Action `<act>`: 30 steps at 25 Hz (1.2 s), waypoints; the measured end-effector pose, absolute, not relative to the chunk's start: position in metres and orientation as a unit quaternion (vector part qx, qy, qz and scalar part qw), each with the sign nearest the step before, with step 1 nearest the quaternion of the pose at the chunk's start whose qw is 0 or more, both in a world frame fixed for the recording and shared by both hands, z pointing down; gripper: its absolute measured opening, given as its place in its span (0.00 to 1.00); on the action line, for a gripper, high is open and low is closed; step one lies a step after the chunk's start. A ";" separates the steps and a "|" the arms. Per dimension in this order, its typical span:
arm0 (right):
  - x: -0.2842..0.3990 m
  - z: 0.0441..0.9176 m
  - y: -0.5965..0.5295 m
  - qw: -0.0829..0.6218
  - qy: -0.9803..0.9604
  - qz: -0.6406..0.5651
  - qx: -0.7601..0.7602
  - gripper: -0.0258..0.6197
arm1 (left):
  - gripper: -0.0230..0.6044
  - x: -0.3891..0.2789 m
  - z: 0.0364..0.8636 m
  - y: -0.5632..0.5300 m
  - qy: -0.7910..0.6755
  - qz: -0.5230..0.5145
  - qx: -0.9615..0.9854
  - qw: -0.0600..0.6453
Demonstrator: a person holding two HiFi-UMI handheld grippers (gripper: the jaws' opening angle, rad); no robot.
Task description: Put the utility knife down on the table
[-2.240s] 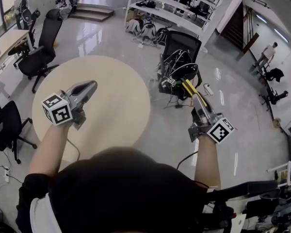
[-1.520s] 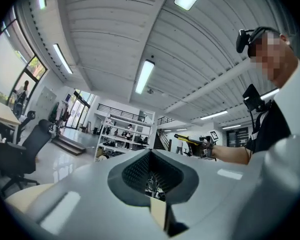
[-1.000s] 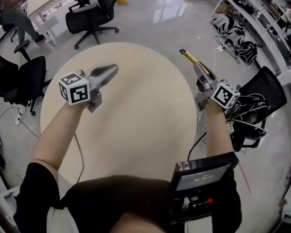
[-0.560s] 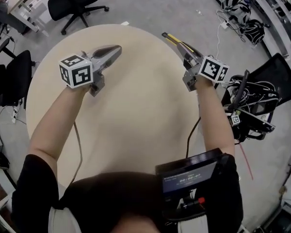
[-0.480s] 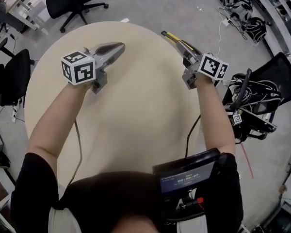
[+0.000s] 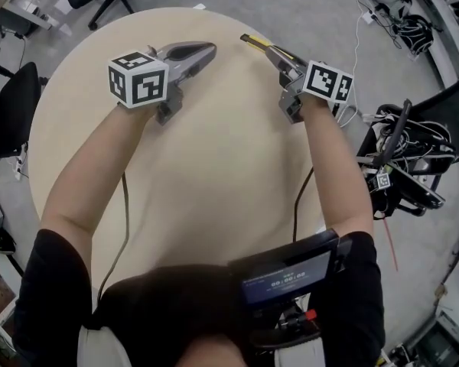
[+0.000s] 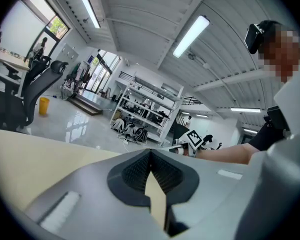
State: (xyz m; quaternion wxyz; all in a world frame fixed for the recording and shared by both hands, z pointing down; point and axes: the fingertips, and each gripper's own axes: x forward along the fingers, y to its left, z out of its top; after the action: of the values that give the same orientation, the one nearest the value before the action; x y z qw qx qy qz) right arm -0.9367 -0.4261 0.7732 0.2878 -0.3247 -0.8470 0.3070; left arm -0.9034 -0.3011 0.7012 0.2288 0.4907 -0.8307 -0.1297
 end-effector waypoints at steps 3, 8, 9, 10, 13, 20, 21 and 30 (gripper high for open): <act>-0.940 0.781 -0.421 0.297 -0.847 0.301 -0.323 0.18 | 0.04 -0.906 0.704 -0.307 -0.828 -0.133 0.494 0.228; -0.945 0.788 -0.417 0.304 -0.848 0.297 -0.318 0.18 | 0.04 -0.907 0.706 -0.310 -0.825 -0.132 0.500 0.226; -0.946 0.788 -0.416 0.304 -0.849 0.292 -0.319 0.18 | 0.04 -0.907 0.706 -0.310 -0.825 -0.131 0.501 0.226; -0.947 0.788 -0.413 0.305 -0.851 0.280 -0.322 0.18 | 0.04 -0.908 0.705 -0.310 -0.825 -0.132 0.501 0.226; -0.945 0.790 -0.406 0.311 -0.871 0.180 -0.336 0.37 | 0.04 -0.908 0.706 -0.309 -0.824 -0.134 0.501 0.226; -0.948 0.769 -0.417 0.278 -0.905 0.082 -0.312 0.81 | 0.04 -0.903 0.705 -0.315 -0.821 -0.135 0.505 0.227; -0.946 0.766 -0.420 0.278 -0.905 0.086 -0.311 0.81 | 0.04 -0.901 0.703 -0.317 -0.821 -0.134 0.507 0.227; -0.923 0.727 -0.425 0.261 -0.911 0.095 -0.304 0.77 | 0.04 -0.883 0.669 -0.314 -0.823 -0.141 0.509 0.209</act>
State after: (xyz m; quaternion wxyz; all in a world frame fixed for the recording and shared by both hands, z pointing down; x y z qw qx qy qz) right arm -0.9234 -0.4248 0.7267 0.2607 -0.3037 -0.9115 0.0947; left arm -0.8832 -0.3138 0.6687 0.2085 0.5094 -0.8228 -0.1415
